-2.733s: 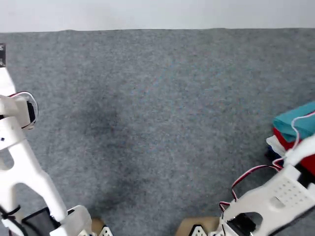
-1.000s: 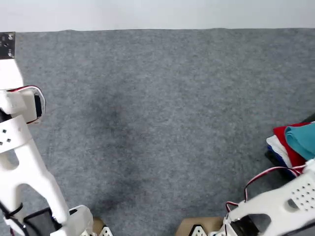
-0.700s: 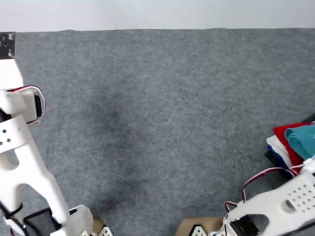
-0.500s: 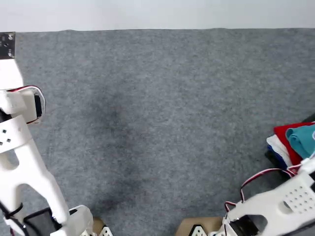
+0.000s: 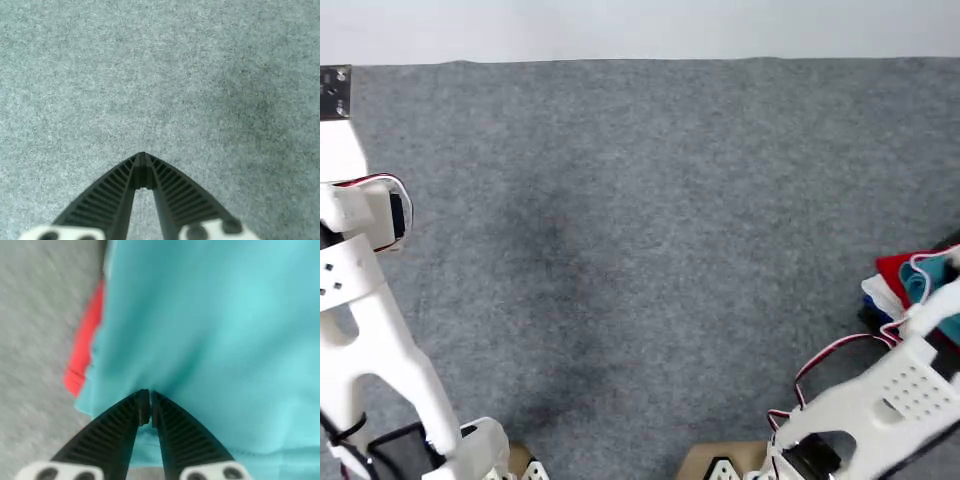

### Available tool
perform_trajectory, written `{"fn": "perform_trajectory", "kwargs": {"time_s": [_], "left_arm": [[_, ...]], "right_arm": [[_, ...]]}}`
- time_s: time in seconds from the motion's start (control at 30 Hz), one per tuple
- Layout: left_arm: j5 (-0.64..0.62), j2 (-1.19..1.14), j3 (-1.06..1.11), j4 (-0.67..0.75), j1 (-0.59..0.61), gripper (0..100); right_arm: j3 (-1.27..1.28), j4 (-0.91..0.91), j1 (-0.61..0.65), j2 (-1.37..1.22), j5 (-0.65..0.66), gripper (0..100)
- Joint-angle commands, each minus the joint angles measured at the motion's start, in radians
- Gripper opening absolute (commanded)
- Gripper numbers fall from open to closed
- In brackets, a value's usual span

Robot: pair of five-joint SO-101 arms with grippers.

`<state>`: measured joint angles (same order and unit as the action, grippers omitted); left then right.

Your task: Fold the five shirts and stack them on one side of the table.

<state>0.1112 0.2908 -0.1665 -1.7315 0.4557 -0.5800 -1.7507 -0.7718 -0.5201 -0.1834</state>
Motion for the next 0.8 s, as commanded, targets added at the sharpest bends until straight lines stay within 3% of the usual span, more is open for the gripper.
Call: {"fn": "perform_trajectory", "kwargs": {"time_s": [0.0, 0.47, 0.77], "left_arm": [[0.009, 0.034, -0.038, -0.02, -0.003, 0], [0.009, 0.035, -0.038, -0.02, -0.002, 0], [0.009, 0.035, -0.038, -0.02, -0.002, 0]], "right_arm": [[0.081, -0.025, 0.025, 0.042, 0.003, 1.0], [0.037, -0.033, 0.094, 0.426, 0.029, 1.0], [0.235, -0.027, -0.067, 0.458, 0.091, 1.0]]}}
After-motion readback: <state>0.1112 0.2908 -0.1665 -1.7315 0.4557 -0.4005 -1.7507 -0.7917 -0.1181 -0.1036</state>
